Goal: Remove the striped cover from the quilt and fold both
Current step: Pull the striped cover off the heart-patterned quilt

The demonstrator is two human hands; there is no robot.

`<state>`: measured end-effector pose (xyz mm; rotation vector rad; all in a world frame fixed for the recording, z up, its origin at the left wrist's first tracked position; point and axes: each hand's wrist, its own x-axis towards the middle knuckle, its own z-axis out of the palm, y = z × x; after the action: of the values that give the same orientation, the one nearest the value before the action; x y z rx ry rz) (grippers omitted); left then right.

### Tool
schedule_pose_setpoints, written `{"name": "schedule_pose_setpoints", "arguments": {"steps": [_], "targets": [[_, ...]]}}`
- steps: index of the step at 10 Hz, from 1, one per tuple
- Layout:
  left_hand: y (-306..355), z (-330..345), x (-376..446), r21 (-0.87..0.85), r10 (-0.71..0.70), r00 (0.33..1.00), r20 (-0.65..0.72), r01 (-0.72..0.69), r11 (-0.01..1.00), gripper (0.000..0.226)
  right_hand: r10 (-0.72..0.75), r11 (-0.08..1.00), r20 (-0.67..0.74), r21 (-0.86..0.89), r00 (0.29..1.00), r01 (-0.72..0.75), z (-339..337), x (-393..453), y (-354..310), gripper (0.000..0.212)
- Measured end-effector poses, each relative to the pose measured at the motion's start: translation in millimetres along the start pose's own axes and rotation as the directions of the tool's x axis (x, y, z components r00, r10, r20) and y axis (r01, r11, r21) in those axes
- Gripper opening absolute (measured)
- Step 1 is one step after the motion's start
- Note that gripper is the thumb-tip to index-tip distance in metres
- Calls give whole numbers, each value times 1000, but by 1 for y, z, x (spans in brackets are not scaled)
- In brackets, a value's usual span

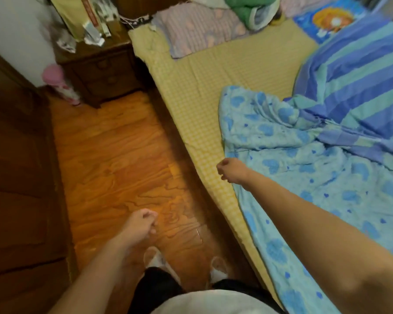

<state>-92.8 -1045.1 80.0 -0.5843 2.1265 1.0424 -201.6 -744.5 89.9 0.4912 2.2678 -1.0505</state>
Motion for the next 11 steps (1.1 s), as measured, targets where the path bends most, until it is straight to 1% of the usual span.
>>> {"name": "schedule_pose_setpoints", "arguments": {"steps": [1, 2, 3, 4, 5, 6, 7, 8, 9, 10, 11], "targets": [[46, -36, 77, 117, 60, 989, 135, -76, 990, 20, 25, 995, -85, 102, 996, -16, -9, 38, -36, 21], [118, -79, 153, 270, 182, 970, 159, -220, 937, 21, 212, 937, -187, 318, 959, -145, -20, 60, -27, 8], [185, -109, 194, 445, 227, 954, 196, -292, 846, 20, 450, 803, -187, 512, 873, -304, -20, 63, -1, 7], [277, -127, 225, 530, 295, 896, 331, -435, 728, 19, 568, 697, -144, 608, 810, -380, -13, 66, 15, 8], [341, -120, 261, 540, 310, 861, 403, -497, 679, 15, 633, 619, -120, 671, 765, -407, -17, 99, 19, 8], [377, -110, 309, 560, 319, 865, 388, -496, 664, 16, 656, 628, -142, 647, 741, -432, -30, 165, 18, 14], [388, -111, 352, 649, 228, 899, 374, -430, 628, 18, 625, 696, -173, 565, 761, -443, -46, 238, -5, 28], [403, -110, 402, 723, 166, 886, 433, -451, 523, 19, 585, 760, -193, 470, 788, -449, -62, 311, -38, 27], [420, -102, 462, 747, 129, 872, 472, -473, 467, 22, 509, 839, -271, 367, 817, -401, -64, 390, -60, 40], [437, -87, 536, 735, 113, 858, 500, -490, 469, 25, 455, 890, -327, 190, 828, -414, -58, 463, -70, 74], [454, -71, 615, 704, 159, 805, 571, -580, 409, 35, 568, 819, -331, 133, 754, -558, -51, 516, -57, 93]]}}
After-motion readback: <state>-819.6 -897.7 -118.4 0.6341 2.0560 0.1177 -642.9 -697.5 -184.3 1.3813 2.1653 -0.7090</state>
